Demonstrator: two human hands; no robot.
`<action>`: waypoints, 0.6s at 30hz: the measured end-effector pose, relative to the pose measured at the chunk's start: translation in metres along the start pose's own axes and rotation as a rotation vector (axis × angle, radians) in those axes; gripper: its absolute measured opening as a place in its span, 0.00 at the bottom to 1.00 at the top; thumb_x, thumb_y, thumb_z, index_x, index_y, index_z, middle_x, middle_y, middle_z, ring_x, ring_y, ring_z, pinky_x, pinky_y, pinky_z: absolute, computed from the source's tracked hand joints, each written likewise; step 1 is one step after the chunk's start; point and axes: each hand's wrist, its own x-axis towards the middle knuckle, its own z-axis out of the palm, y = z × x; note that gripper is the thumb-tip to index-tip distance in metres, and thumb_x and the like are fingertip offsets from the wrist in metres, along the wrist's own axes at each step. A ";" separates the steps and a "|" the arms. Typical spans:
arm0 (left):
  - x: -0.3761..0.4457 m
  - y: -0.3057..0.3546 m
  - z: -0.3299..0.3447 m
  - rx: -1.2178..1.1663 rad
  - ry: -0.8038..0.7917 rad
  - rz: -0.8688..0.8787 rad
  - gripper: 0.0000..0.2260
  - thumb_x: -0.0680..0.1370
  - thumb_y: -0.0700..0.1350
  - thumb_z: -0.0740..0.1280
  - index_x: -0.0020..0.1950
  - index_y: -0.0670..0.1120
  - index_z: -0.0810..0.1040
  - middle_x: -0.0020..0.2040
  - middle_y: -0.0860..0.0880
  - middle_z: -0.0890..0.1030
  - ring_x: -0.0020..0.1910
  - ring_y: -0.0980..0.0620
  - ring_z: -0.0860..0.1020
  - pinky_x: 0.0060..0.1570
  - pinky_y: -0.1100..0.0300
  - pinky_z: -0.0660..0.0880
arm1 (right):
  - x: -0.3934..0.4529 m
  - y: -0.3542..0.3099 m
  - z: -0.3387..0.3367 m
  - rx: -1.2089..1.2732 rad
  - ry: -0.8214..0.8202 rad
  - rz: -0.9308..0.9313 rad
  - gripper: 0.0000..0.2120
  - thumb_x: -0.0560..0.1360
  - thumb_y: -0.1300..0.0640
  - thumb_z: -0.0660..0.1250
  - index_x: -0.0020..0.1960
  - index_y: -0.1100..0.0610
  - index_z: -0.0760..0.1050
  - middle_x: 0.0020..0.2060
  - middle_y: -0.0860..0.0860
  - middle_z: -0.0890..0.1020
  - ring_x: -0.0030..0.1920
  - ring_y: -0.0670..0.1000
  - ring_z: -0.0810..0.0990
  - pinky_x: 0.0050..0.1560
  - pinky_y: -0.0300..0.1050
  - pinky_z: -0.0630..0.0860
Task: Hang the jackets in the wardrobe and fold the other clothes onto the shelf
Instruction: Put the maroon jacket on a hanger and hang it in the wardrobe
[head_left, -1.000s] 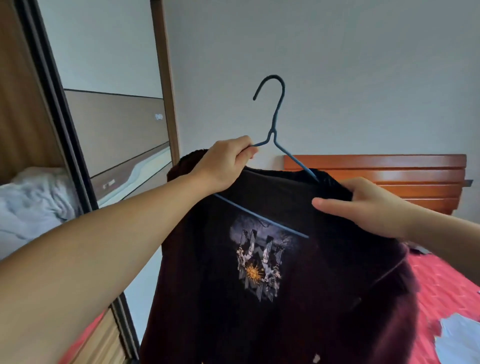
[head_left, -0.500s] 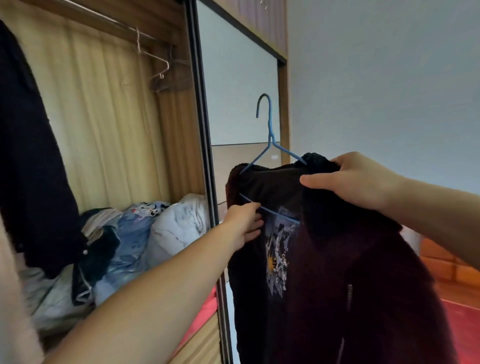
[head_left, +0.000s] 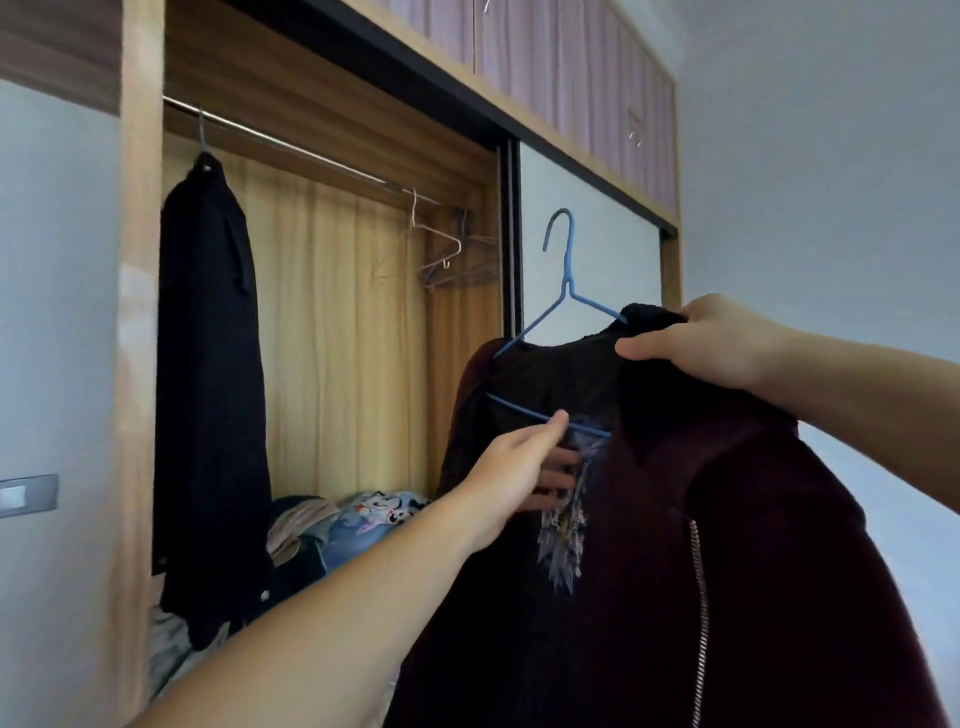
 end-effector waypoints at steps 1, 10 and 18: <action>0.001 0.002 -0.009 0.028 -0.028 0.043 0.25 0.73 0.69 0.63 0.60 0.53 0.79 0.54 0.52 0.84 0.49 0.53 0.82 0.49 0.56 0.77 | 0.013 -0.008 0.007 0.006 0.013 -0.006 0.21 0.71 0.47 0.73 0.52 0.63 0.77 0.45 0.57 0.81 0.41 0.55 0.79 0.41 0.45 0.74; 0.016 -0.003 -0.064 0.367 -0.125 0.308 0.51 0.59 0.63 0.78 0.75 0.68 0.50 0.68 0.69 0.68 0.70 0.66 0.66 0.73 0.57 0.64 | 0.117 -0.055 0.097 0.126 0.070 -0.076 0.22 0.70 0.50 0.74 0.56 0.62 0.73 0.46 0.55 0.76 0.45 0.55 0.76 0.44 0.44 0.70; 0.079 -0.047 -0.074 0.609 0.425 0.374 0.54 0.66 0.57 0.76 0.77 0.64 0.37 0.78 0.59 0.54 0.76 0.59 0.57 0.73 0.58 0.60 | 0.196 -0.078 0.150 0.322 0.001 -0.166 0.15 0.72 0.54 0.73 0.36 0.58 0.69 0.34 0.50 0.73 0.34 0.50 0.73 0.32 0.42 0.68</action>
